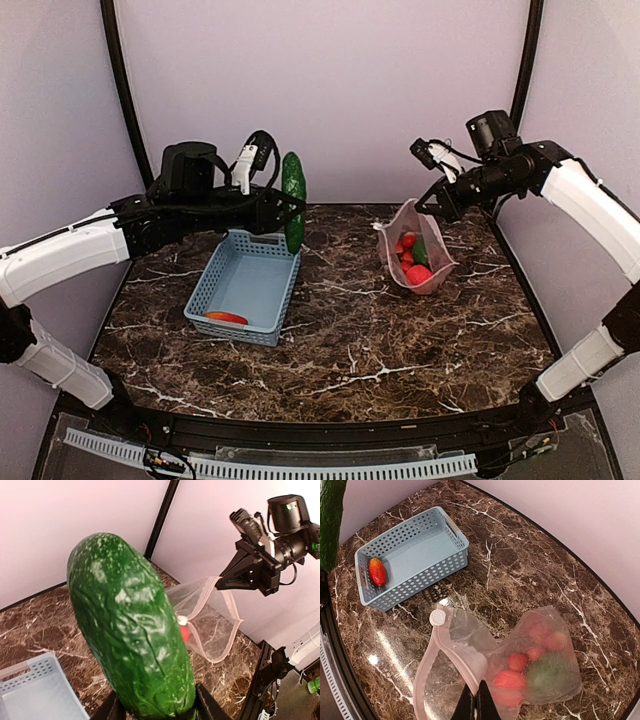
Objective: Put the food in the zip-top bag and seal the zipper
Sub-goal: Pick up the fake vegetable from the bin, then place the fake vegetable in the zipper food storage bag.
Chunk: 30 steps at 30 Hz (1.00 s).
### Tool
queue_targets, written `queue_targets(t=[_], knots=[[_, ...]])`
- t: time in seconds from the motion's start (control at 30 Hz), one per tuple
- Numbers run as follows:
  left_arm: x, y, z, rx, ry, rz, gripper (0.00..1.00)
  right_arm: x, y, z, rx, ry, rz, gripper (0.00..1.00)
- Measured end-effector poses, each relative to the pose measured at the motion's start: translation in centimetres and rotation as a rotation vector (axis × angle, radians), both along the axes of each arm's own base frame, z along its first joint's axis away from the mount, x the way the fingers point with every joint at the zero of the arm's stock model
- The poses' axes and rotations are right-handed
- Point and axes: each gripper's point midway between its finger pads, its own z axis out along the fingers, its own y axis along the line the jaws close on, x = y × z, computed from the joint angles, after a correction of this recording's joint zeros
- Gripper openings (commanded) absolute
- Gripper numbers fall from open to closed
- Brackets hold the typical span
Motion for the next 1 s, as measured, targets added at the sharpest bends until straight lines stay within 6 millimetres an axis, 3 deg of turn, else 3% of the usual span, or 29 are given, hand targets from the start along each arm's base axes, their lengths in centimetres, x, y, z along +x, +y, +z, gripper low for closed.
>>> queue_targets(t=[0.23,0.33,0.47,0.83,1.0], knots=[[-2.6,-3.2,3.0,-0.131,-0.108,-0.120,0.40,-0.6,1.5,2.1,0.050,0.004,0.057,0.00],[-3.9,-4.9,5.1,-0.205,-0.170,-0.173,0.38,-0.7,2.1,2.0,0.070,0.029,0.080,0.00],[-4.5,-6.6,6.2,-0.271,-0.219,-0.204,0.37,-0.7,2.7,1.7,0.086,0.065,0.094,0.00],[-3.8,-12.9,4.7,-0.313,-0.258,-0.256,0.35,-1.1,3.8,3.2,0.145,0.089,0.145,0.00],[-4.0,-14.4,4.9,-0.318,-0.309,-0.235,0.35,-1.2,4.0,4.0,0.161,0.085,0.148,0.00]])
